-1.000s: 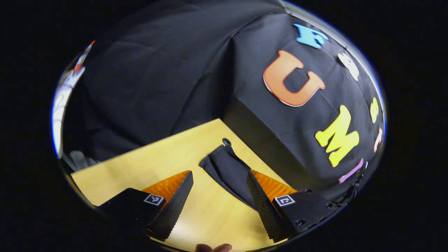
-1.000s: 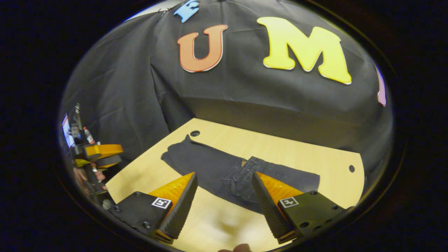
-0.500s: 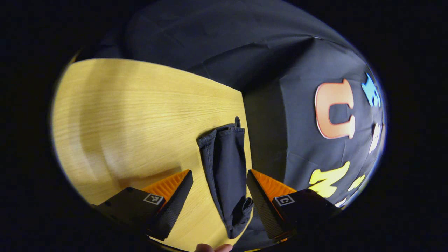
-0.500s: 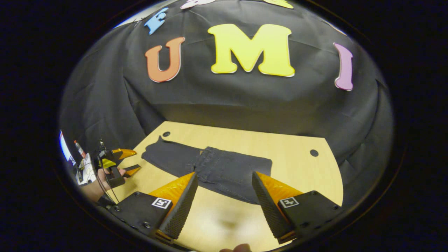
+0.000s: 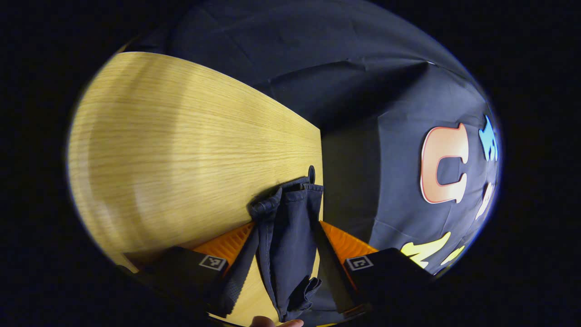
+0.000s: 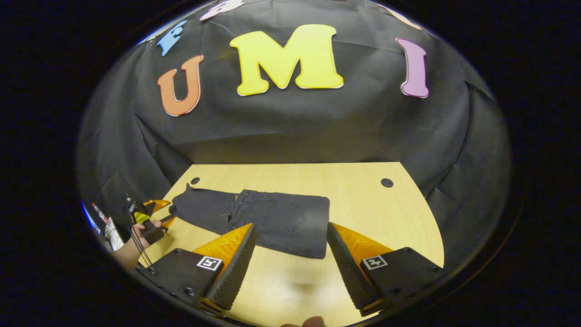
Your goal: Grasp the waist and the cuffs of the jeans and fold them to make the two legs overlap; first hold the waist and fold one-third of the jeans toward the cuffs, then hold the cuffs and fold the remaining one-third in the same direction to finish folding.
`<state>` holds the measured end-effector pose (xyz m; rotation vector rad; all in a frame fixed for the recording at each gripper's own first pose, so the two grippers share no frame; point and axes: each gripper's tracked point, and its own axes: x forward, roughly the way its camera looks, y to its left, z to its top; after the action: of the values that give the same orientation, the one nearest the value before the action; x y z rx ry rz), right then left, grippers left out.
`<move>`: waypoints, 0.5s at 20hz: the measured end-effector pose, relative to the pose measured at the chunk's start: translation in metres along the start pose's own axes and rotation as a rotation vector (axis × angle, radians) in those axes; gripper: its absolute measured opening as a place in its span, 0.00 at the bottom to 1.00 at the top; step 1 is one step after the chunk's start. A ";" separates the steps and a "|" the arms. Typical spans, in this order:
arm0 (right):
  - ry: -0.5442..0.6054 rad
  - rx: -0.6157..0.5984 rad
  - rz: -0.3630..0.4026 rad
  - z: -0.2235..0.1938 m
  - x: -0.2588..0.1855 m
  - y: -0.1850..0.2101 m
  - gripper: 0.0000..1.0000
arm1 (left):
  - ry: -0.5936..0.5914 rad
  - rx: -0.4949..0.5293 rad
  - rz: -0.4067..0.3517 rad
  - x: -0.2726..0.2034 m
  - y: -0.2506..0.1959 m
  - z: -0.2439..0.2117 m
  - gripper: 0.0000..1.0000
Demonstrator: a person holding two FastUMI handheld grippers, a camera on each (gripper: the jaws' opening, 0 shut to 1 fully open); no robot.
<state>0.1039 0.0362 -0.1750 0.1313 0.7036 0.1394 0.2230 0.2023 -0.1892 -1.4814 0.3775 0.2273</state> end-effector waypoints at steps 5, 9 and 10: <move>0.026 0.021 -0.038 -0.013 -0.004 -0.021 0.93 | 0.014 -0.002 -0.070 0.027 -0.020 0.000 0.70; 0.034 0.003 -0.032 -0.021 -0.008 -0.022 0.94 | 0.012 -0.019 -0.069 0.045 -0.023 0.000 0.70; 0.034 0.000 -0.029 -0.023 -0.010 -0.022 0.94 | 0.014 -0.021 -0.055 0.047 -0.020 -0.001 0.67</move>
<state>0.0835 0.0146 -0.1897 0.1193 0.7390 0.1139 0.2740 0.1957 -0.1885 -1.5124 0.3461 0.1775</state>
